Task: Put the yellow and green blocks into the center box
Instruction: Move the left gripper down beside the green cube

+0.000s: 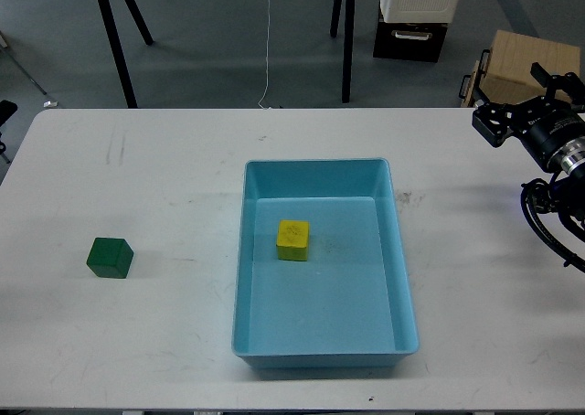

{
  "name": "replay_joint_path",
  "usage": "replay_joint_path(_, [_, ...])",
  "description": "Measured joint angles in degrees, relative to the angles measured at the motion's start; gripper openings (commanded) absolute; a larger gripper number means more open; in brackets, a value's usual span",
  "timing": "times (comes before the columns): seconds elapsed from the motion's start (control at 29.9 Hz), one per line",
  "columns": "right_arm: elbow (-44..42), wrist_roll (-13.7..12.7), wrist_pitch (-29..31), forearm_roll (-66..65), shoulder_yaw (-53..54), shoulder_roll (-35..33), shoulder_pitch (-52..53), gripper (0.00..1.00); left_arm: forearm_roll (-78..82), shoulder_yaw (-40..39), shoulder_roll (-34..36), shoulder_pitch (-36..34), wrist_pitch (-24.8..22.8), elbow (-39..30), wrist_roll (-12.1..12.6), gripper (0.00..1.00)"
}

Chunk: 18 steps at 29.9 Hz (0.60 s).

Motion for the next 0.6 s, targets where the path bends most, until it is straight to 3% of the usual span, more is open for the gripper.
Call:
replay_joint_path(0.07, [-0.02,0.00,0.03,0.00,0.02,0.00,0.00,0.99,10.24,0.41,0.97,0.00,-1.07,-1.00,0.00,1.00])
replay_joint_path(0.33, [-0.09,0.23,0.15,0.00,0.03,0.04,0.00,0.99,23.18,3.40,4.15,-0.21,-6.91,-1.94,-0.01,1.00])
replay_joint_path(0.47, [-0.03,0.42,0.15,0.00,0.03,0.02,0.00,1.00,25.93,3.49,6.97,-0.79,-9.95,-2.05,0.00,1.00])
replay_joint_path(0.6, [0.02,0.51,0.15,0.00,0.11,0.02,0.03,0.99,27.37,3.54,7.28,-1.13,-12.32,-1.18,1.53,1.00])
